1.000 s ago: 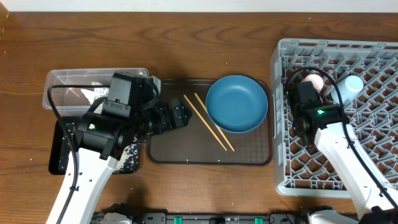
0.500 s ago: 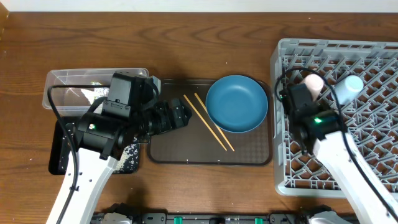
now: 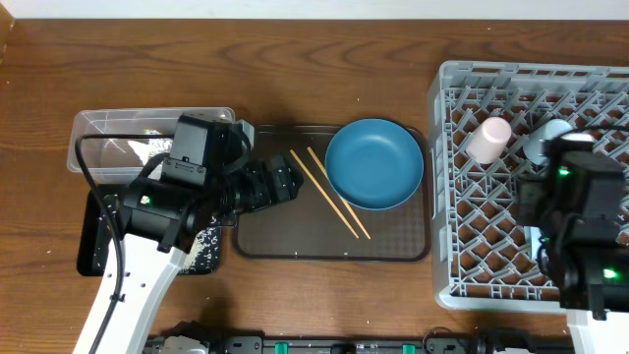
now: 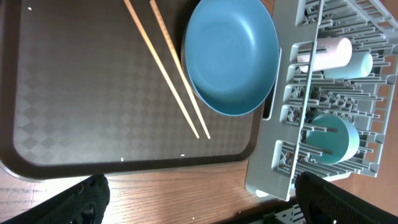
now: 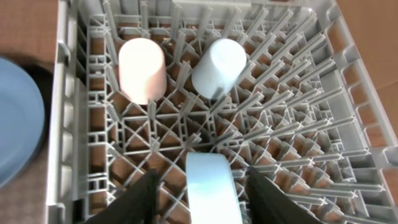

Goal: Sort waste into correct bins and load items into the dishwasher rack
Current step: 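Open the right gripper to release the bowl and raise it, then move the right gripper left toward the blue bowl on the brown tray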

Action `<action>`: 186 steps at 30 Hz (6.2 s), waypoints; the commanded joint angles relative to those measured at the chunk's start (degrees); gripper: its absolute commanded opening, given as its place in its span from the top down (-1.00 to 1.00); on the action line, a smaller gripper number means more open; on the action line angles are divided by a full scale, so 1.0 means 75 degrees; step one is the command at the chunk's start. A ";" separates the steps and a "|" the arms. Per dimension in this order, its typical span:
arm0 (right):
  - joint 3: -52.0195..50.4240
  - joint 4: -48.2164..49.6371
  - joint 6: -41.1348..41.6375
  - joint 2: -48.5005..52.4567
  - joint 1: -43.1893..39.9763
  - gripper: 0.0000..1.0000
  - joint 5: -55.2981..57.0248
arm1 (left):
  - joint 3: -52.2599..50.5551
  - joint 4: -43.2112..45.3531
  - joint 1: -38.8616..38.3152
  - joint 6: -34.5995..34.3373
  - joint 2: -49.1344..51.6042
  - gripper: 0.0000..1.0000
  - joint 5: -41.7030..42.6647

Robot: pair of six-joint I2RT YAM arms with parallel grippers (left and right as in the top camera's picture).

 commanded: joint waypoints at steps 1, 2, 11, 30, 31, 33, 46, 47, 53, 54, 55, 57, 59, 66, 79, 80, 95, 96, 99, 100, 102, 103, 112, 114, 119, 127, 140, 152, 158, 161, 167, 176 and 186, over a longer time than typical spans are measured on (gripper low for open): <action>0.0085 -0.0169 0.0959 0.0020 -0.0764 0.62 -0.0851 | 0.0093 -0.0015 0.0032 0.0108 0.0000 -0.96 0.0073; 0.0085 -0.0230 0.1093 0.0079 -0.0947 0.80 -0.0851 | 0.0093 -0.0015 0.0032 0.0108 0.0000 -0.96 0.0073; 0.0085 -0.0705 0.1673 0.1084 -0.2381 0.98 -0.1393 | 0.0090 -0.0015 0.0032 0.0108 0.0000 -0.96 0.0073; 0.0082 -0.1617 0.1443 0.3235 -0.2987 0.45 -0.3963 | 0.0093 -0.0015 0.0032 0.0108 0.0000 -0.96 0.0073; 0.0082 -0.1565 0.1373 0.3232 -0.2987 0.38 -0.4095 | 0.0093 -0.0015 0.0032 0.0108 0.0000 -0.96 0.0073; 0.0082 -0.1454 0.1317 0.3232 -0.2990 0.28 -0.4208 | 0.0093 -0.0015 0.0032 0.0108 0.0000 -0.96 0.0073; 0.0073 -0.1303 0.1323 0.3232 -0.2975 -0.04 -0.4199 | 0.0090 -0.0015 0.0032 0.0108 0.0000 -0.96 0.0073; 0.0052 -0.1291 0.1323 0.3232 -0.2975 -0.06 -0.4199 | 0.0093 -0.0015 0.0032 0.0108 0.0000 -0.96 0.0073; -0.0102 -0.1265 0.1326 0.3357 -0.2964 -0.15 -0.4167 | 0.0093 -0.0015 0.0032 0.0108 0.0000 -0.96 0.0073; -0.0122 -0.1276 0.1326 0.3404 -0.2949 -0.17 -0.4167 | 0.0093 -0.0015 0.0032 0.0108 0.0000 -0.96 0.0073; -0.0140 -0.1285 0.1323 0.3453 -0.2923 -0.18 -0.4170 | 0.0090 -0.0015 0.0032 0.0108 0.0000 -0.96 0.0073; -0.0146 -0.1376 0.1323 0.3550 -0.2871 -0.22 -0.4173 | 0.0093 -0.0015 0.0032 0.0108 0.0000 -0.96 0.0073; -0.0146 -0.1498 0.1323 0.3614 -0.2824 -0.25 -0.4234 | 0.0093 -0.0015 0.0032 0.0108 0.0000 -0.96 0.0073; -0.0044 -0.1682 0.1113 0.3617 -0.2658 -0.43 -0.5030 | 0.0093 -0.0015 0.0032 0.0108 0.0000 -0.96 0.0073; 0.1495 -0.2416 0.0481 0.3614 -0.1950 -0.44 -0.5091 | 0.0093 -0.0015 0.0032 0.0108 0.0000 -0.96 0.0073; 0.1498 -0.2393 0.0408 0.3614 -0.1754 -0.44 -0.5077 | 0.0093 -0.0015 0.0032 0.0108 0.0000 -0.96 0.0073; 0.0787 -0.0729 0.1478 0.3652 0.1443 -0.15 -0.1947 | 0.0093 -0.0015 0.0032 0.0108 0.0000 -0.96 0.0073; 0.0676 -0.0621 0.1480 0.3652 0.1521 -0.01 -0.1862 | 0.0093 -0.0015 0.0032 0.0108 0.0000 -0.96 0.0073; 0.0332 -0.0373 0.1851 0.3663 0.1644 0.30 -0.1285 | 0.0093 -0.0015 0.0032 0.0108 0.0000 -0.96 0.0073; 0.0213 -0.0259 0.1967 0.3663 0.1641 0.33 -0.1241 | 0.0093 -0.0015 0.0032 0.0108 0.0000 -0.96 0.0073; -0.0035 0.0026 0.2017 0.3663 0.1641 0.35 -0.1341 | 0.0093 -0.0015 0.0032 0.0108 0.0000 -0.96 0.0073; -0.0125 0.0146 0.2014 0.3666 0.1641 0.35 -0.1428 | 0.0090 -0.0015 0.0032 0.0108 0.0000 -0.96 0.0073; -0.0396 0.0612 0.2014 0.3666 0.1644 0.21 -0.2503 | 0.0090 -0.0015 0.0032 0.0108 0.0000 -0.96 0.0073; -0.0396 0.0612 0.2017 0.3666 0.1641 0.21 -0.2576 | 0.0093 -0.0015 0.0032 0.0108 0.0000 -0.96 0.0073; -0.0493 0.0609 0.2014 0.3669 0.1670 0.38 -0.2565 | 0.0093 -0.0015 0.0032 0.0108 0.0000 -0.95 0.0073; -0.1341 0.1597 0.2014 0.3681 0.1705 0.52 -0.2512 | 0.0093 -0.0015 0.0032 0.0108 0.0000 -0.96 0.0073; -0.1285 0.1169 0.1609 0.3672 0.1705 0.88 -0.1306 | 0.0090 -0.0015 0.0032 0.0108 0.0000 -0.96 0.0073; -0.1250 0.1241 0.1609 0.3672 0.1655 0.80 -0.0530 | 0.0093 -0.0015 0.0032 0.0108 0.0000 -0.96 0.0073; -0.1241 0.1244 0.1609 0.3672 0.1655 0.73 -0.0396 | 0.0093 -0.0015 0.0032 0.0108 0.0000 -0.96 0.0073; -0.1227 0.1244 0.1609 0.3672 0.1655 0.51 -0.0399 | 0.0093 -0.0015 0.0032 0.0108 0.0000 -0.96 0.0073; -0.0854 0.1183 0.1600 0.3672 0.1661 0.08 -0.0714 | 0.0093 -0.0015 0.0032 0.0108 0.0000 -0.96 0.0073; 0.1317 -0.0504 0.1609 0.3672 0.1679 -0.10 -0.1169 | 0.0093 -0.0015 0.0032 0.0108 0.0000 -0.96 0.0073; 0.2092 -0.0283 0.1620 0.3681 0.1999 -0.99 -0.3631 | 0.0093 -0.0015 0.0032 0.0108 0.0000 -0.95 0.0073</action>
